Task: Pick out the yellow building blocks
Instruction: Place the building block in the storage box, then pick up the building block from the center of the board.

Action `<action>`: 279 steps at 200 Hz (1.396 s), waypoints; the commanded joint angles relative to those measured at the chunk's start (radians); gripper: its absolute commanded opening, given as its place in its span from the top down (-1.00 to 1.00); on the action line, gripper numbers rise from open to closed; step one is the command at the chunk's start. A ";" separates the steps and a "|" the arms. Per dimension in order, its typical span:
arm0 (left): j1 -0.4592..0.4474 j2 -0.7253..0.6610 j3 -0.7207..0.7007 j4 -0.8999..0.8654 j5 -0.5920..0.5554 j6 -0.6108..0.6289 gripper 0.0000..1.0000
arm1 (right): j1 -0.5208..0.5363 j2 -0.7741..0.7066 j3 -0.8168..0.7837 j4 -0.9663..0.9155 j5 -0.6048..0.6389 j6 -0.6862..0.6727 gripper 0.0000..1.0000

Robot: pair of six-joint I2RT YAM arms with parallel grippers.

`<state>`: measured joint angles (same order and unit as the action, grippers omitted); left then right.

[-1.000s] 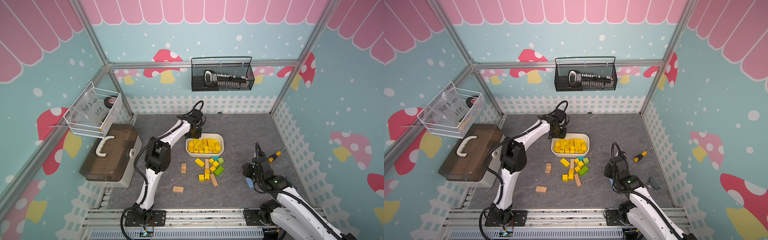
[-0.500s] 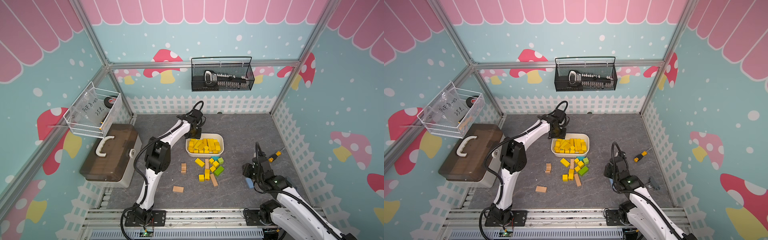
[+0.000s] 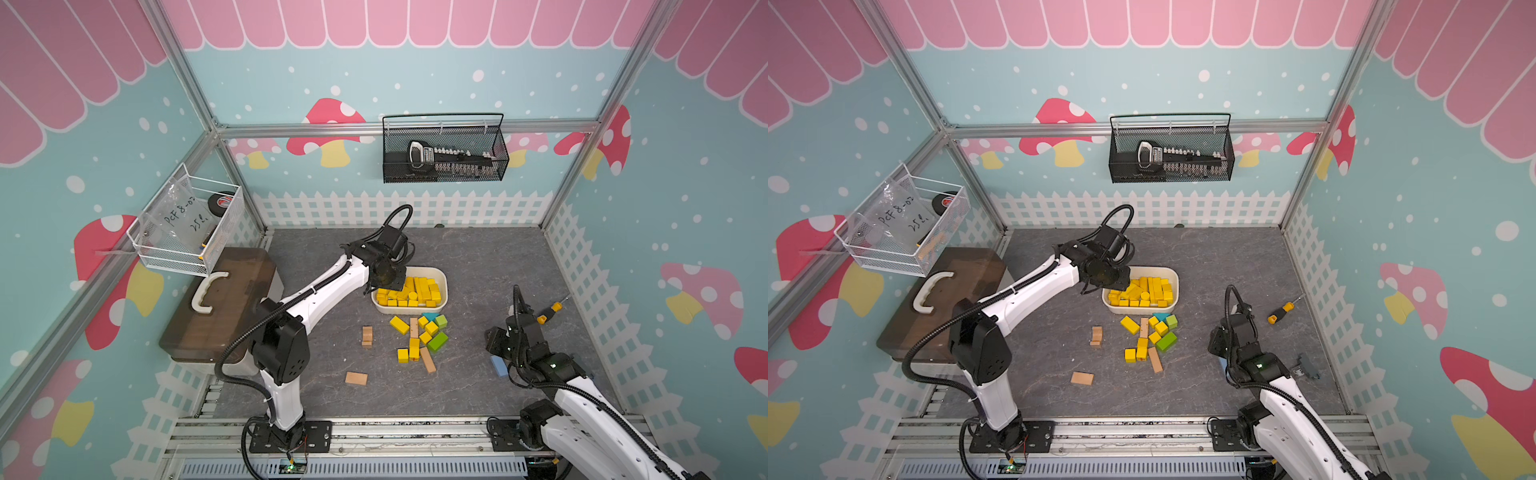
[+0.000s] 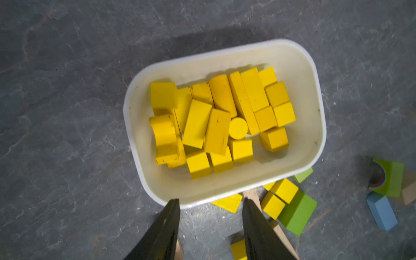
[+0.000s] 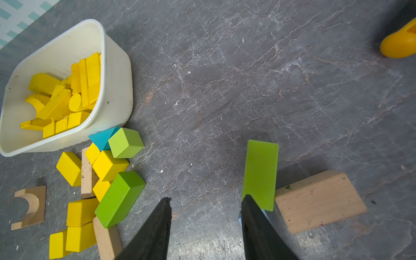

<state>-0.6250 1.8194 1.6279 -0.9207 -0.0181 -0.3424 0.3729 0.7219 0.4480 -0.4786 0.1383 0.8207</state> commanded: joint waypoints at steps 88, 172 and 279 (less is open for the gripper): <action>-0.183 -0.383 -0.644 0.310 0.171 -0.106 0.01 | -0.005 -0.012 -0.015 0.004 -0.011 0.015 -0.01; -0.261 -0.286 -0.745 0.470 0.176 -0.272 -0.03 | -0.005 -0.014 -0.012 -0.001 -0.008 0.019 -0.01; -0.266 -0.161 -0.646 0.354 0.057 -0.251 0.08 | -0.005 -0.012 -0.013 -0.001 -0.008 0.018 -0.02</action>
<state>-0.8867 1.6550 0.9699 -0.5159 0.0990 -0.5983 0.3729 0.7136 0.4442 -0.4786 0.1303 0.8242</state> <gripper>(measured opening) 0.466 0.508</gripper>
